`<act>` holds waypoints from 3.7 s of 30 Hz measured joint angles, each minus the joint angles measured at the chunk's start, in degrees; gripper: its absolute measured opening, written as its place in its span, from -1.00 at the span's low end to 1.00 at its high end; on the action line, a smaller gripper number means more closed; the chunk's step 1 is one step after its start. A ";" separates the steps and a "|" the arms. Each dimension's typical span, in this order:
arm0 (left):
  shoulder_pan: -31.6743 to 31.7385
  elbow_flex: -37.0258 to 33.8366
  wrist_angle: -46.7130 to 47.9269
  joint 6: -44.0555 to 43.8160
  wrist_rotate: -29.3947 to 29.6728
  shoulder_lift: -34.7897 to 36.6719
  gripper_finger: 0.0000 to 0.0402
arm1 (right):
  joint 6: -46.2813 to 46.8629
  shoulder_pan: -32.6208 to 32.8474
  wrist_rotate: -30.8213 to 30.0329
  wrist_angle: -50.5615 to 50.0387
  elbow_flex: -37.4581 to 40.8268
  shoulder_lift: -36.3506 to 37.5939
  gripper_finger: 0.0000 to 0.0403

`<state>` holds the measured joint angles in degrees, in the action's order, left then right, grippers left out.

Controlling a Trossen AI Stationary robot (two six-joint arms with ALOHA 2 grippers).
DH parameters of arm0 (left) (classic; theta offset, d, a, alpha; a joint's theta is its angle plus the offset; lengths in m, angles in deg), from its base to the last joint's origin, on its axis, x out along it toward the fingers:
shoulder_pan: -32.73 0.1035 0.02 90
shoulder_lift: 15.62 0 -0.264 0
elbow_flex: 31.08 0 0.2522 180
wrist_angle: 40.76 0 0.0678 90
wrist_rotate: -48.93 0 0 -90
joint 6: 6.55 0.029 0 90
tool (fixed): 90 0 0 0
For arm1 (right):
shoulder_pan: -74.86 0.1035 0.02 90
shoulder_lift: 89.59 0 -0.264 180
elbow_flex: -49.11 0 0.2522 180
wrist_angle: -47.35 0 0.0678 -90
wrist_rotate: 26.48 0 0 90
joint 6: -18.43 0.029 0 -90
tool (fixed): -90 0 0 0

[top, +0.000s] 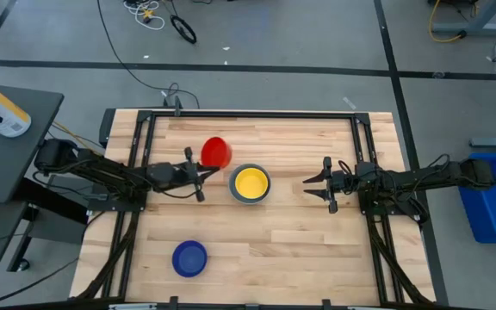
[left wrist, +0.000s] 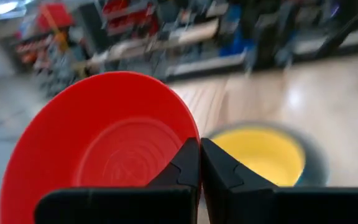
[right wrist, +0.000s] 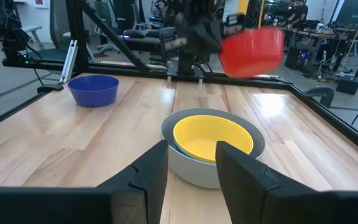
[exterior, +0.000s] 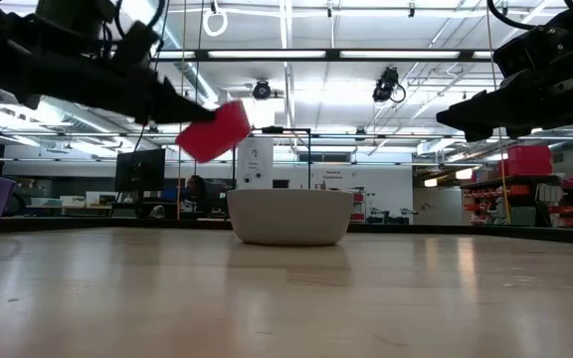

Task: Nest bowls inside each other
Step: Stack the red bowl on the yellow bowl

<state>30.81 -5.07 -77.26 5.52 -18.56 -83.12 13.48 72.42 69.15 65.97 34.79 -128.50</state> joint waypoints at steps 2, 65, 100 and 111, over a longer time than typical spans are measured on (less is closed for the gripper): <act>0.01 0.00 -3.27 0.11 -3.10 0.00 -0.97 | 0.00 -0.02 0.00 0.00 0.00 0.01 -0.32; 2.37 11.50 -16.04 -7.29 -26.76 -32.98 -0.97 | 1.67 -0.01 0.02 0.00 0.00 -0.01 -0.23; 0.75 17.09 -20.36 -15.02 -22.54 -32.89 -0.04 | 3.06 -0.01 -0.02 -0.04 0.00 -0.01 -0.19; 0.70 19.73 -13.20 -20.23 -14.78 -32.89 -0.13 | 3.06 -0.02 -0.07 -0.04 0.00 -0.01 -0.24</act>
<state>31.50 14.66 -90.46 -14.71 -33.34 -116.02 16.54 72.41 69.08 65.93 34.79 -128.51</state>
